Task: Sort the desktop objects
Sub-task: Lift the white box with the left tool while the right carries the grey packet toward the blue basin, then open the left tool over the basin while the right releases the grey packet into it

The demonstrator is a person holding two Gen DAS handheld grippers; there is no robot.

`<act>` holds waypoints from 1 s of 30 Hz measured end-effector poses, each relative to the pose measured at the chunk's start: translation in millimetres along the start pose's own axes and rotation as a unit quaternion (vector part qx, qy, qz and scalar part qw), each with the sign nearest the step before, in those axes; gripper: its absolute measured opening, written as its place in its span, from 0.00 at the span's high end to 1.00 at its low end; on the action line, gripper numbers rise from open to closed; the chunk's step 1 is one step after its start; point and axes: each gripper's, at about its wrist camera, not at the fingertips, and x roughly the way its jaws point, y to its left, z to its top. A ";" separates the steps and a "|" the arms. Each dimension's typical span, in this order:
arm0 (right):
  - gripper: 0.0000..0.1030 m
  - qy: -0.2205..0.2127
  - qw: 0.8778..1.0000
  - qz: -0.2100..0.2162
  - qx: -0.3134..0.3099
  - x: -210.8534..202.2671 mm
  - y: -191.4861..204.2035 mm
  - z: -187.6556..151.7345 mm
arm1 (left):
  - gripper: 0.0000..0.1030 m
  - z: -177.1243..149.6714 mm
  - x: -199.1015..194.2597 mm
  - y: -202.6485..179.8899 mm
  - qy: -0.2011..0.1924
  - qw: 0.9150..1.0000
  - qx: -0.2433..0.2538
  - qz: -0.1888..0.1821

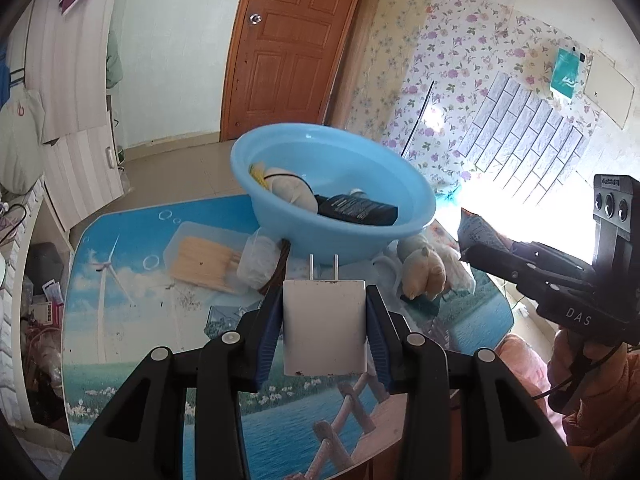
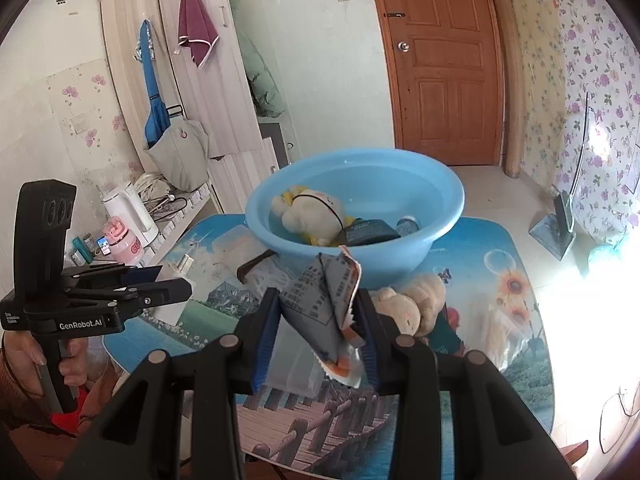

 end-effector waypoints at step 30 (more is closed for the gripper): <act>0.65 0.003 1.000 -0.004 0.028 75.8 -45.5 59.9 | 0.52 81.4 94.5 -12.1 0.010 0.999 0.044 -0.015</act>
